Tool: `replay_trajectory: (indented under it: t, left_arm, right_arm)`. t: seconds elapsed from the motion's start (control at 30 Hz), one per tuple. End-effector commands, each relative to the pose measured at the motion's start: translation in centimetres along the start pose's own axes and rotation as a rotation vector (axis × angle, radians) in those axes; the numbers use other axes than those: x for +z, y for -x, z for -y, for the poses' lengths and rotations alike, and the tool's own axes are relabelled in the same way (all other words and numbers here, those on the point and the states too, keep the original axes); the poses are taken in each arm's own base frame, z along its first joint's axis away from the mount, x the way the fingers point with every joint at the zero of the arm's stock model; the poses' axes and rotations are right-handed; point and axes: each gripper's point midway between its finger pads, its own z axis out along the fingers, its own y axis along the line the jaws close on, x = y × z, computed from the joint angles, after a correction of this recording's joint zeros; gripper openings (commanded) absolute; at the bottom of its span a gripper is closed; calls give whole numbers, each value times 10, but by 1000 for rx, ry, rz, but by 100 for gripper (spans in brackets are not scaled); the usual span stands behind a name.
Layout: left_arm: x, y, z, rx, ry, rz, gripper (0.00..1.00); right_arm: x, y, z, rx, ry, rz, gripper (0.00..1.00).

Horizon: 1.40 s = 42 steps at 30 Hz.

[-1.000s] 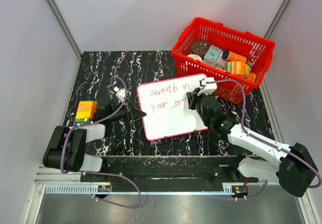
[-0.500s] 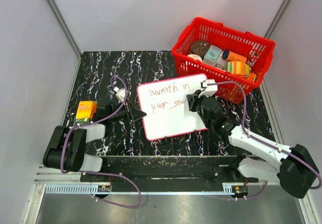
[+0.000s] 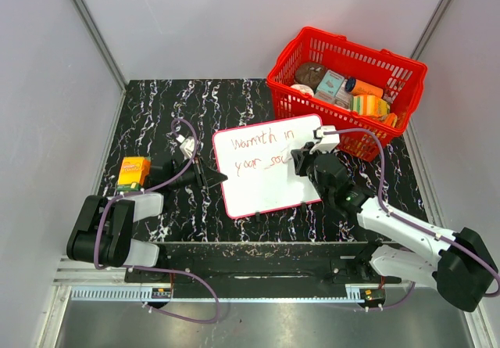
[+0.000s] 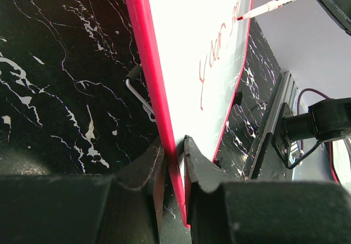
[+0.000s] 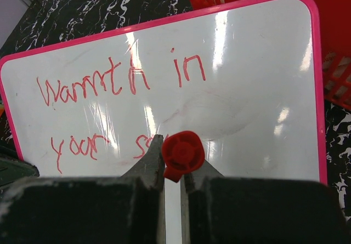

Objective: Write a sentence on the whiteboard
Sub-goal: Write on the whiteboard with the whiteboard.

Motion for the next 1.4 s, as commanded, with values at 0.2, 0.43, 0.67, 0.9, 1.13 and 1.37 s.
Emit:
replay_trajectory:
  t: [0.2,0.43,0.67,0.9,1.13,1.37]
  left_arm:
    - [4,15,2,114,-7,32,0]
    - [4,16,3,115,-6,34,0]
    - [4,15,2,116,-6,33,0]
    - [4,16,3,117,-6,34,0]
    - [4,15,2,114,-4,33,0]
    - [4,16,3,117,-7,33,0]
  right_arm:
    - [5,10,9,-9,-64,24,0]
    - [10,18,9,-13,-81,42,0]
    - [10,28,10,-11,-88,66,0]
    - [8,36,11,-10,-90,91,0]
    - [11,41,7,-10,-83,100,0]
    - [15,43,5,-11,-77,105,0]
